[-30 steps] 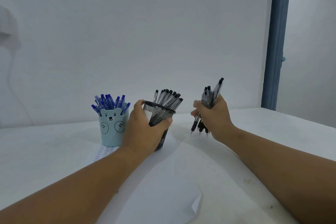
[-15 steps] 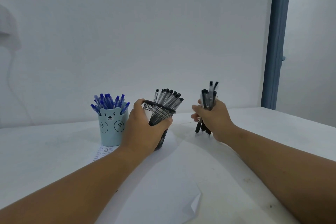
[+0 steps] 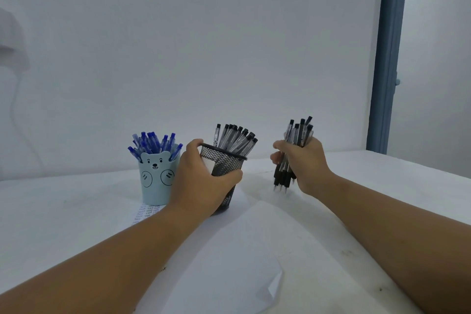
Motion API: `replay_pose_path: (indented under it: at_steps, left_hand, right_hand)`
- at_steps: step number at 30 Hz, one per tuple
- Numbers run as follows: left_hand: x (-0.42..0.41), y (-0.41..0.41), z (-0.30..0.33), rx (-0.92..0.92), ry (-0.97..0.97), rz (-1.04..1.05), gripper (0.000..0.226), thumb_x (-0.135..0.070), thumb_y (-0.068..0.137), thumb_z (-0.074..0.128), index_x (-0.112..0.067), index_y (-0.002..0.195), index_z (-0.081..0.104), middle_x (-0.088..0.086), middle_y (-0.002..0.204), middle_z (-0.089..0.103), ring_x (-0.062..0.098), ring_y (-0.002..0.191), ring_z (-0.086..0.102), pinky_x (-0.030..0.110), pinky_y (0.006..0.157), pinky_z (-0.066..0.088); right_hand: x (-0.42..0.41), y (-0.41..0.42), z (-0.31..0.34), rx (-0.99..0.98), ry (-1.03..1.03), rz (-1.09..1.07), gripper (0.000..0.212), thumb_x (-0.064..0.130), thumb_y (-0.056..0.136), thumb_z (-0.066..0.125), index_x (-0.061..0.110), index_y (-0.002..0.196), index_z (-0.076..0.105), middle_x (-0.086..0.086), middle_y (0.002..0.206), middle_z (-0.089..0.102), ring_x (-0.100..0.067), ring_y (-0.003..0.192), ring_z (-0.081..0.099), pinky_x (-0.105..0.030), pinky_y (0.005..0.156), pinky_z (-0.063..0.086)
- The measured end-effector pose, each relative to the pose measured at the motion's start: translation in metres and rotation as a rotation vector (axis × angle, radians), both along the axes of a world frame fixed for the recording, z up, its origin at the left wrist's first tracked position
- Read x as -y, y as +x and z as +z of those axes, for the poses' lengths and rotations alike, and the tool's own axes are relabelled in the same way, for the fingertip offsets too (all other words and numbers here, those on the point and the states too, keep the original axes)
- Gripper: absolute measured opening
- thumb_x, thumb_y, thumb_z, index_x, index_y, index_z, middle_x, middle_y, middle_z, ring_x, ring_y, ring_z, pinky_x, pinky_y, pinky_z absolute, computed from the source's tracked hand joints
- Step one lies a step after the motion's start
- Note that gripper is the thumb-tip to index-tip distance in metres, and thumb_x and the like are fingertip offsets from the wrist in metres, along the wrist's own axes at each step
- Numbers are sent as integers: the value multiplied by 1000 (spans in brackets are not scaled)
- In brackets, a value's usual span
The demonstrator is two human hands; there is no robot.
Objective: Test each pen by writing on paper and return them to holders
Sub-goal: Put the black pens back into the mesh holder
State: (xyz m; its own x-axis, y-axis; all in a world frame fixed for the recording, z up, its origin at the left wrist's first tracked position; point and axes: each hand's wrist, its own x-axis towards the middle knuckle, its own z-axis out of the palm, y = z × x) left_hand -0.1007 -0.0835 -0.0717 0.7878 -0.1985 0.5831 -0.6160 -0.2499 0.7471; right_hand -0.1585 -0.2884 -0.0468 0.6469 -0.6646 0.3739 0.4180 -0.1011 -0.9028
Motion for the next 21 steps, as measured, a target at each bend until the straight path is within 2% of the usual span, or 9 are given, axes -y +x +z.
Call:
replay_pose_path:
  at_steps: [3, 6, 9, 13, 16, 18, 21]
  left_hand:
    - [1, 2, 0, 2, -3, 8, 100, -51, 56, 82, -28, 143, 38, -4, 125, 54, 18, 115, 52, 40, 101, 48]
    - [1, 3, -1, 11, -4, 12, 95, -45, 62, 86, -28, 143, 38, -4, 125, 53, 18, 115, 51, 37, 99, 47]
    - [1, 4, -2, 15, -5, 8, 96, -47, 61, 85, -28, 142, 38, -4, 124, 54, 18, 114, 52, 37, 98, 49]
    - [1, 5, -2, 4, -8, -1, 98, -52, 57, 81, -30, 141, 37, -3, 124, 55, 19, 114, 53, 40, 98, 50]
    - [0, 6, -3, 14, -14, -6, 95, -47, 62, 85, -28, 142, 37, -3, 125, 54, 18, 115, 52, 35, 96, 47]
    - [0, 6, -3, 21, -9, 1, 93, -45, 64, 86, -27, 142, 38, -3, 124, 54, 18, 115, 51, 34, 95, 46]
    - [1, 6, -3, 17, -1, 6, 96, -51, 59, 82, -29, 141, 37, -3, 124, 54, 19, 115, 52, 39, 99, 49]
  right_hand:
    - [1, -3, 0, 25, 24, 49, 38, 15, 85, 80, 7, 110, 53, -9, 86, 63, -27, 61, 66, -42, 68, 56]
    - [3, -3, 1, 34, 25, 21, 29, 10, 88, 76, -2, 110, 62, -12, 89, 67, -26, 70, 72, -45, 75, 59]
    - [3, -3, 2, 58, 31, 20, 23, 4, 88, 73, 2, 107, 61, -20, 101, 71, -29, 79, 76, -47, 81, 61]
    - [-2, -6, 5, 103, 43, 92, 32, 18, 90, 76, 14, 107, 49, -17, 96, 67, -32, 71, 70, -46, 74, 56]
    - [-4, -7, 5, 111, 87, 137, 39, 31, 94, 69, 7, 118, 50, -16, 97, 66, -35, 73, 71, -51, 77, 54]
    - [-5, -6, 5, 110, 93, 102, 34, 34, 97, 65, 7, 114, 53, -15, 94, 66, -32, 69, 71, -51, 77, 54]
    - [-6, -2, 3, 95, 50, 32, 22, 32, 97, 66, 12, 103, 57, -11, 88, 64, -29, 67, 71, -52, 78, 58]
